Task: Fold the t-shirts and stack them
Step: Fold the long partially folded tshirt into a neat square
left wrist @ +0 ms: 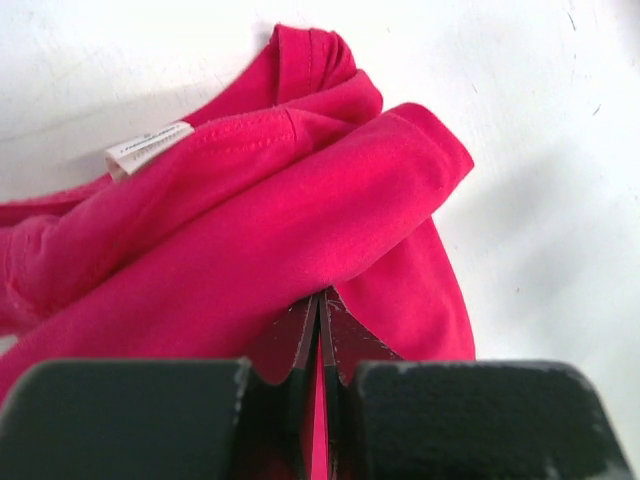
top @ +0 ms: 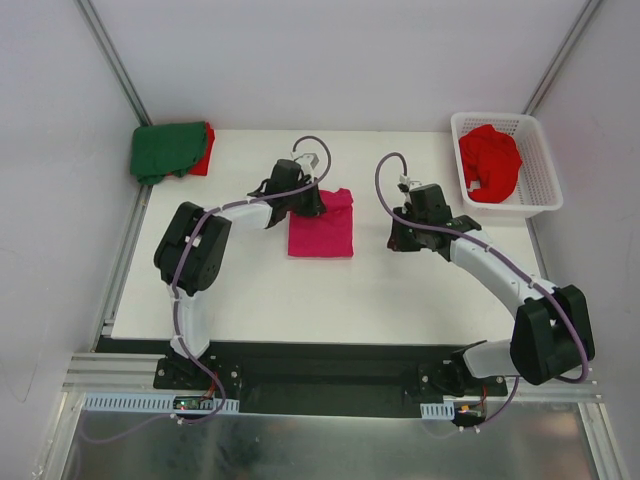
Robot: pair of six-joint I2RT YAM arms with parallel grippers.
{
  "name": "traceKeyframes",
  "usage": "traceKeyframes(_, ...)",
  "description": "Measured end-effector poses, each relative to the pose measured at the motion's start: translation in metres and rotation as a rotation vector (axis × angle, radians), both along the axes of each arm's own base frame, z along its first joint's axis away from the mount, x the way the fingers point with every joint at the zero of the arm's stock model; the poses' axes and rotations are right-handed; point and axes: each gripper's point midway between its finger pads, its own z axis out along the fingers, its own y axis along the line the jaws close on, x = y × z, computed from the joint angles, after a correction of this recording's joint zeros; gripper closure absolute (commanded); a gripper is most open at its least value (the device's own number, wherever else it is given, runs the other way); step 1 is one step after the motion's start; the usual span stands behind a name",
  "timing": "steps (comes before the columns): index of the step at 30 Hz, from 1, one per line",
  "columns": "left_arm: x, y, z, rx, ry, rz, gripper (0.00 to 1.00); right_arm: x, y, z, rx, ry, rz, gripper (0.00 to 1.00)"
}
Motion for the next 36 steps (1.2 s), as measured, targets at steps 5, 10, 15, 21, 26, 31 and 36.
traceKeyframes(5,0.014,0.001,-0.006,0.010,0.003,0.007,1.00,-0.003,-0.003,-0.003,-0.011,0.004,-0.006,0.78)
traceKeyframes(10,0.036,0.009,-0.007,0.015,-0.012,0.030,1.00,-0.003,-0.005,-0.004,-0.016,0.004,-0.010,0.78)
traceKeyframes(15,0.055,0.019,-0.001,0.018,-0.022,0.055,1.00,-0.007,-0.007,-0.008,-0.024,0.012,-0.013,0.78)
traceKeyframes(21,0.082,0.023,0.002,0.018,-0.051,0.068,1.00,-0.009,-0.009,-0.011,-0.031,0.018,-0.013,0.78)
traceKeyframes(26,0.089,0.021,0.005,0.015,-0.043,0.054,1.00,-0.011,-0.010,-0.014,-0.038,0.026,-0.015,0.77)
traceKeyframes(31,0.095,0.017,0.018,0.004,-0.072,0.039,1.00,-0.011,-0.010,-0.013,-0.036,0.026,-0.013,0.77)
traceKeyframes(36,0.091,0.016,0.028,-0.005,-0.083,0.018,1.00,-0.001,-0.001,-0.006,-0.015,0.020,0.000,0.77)
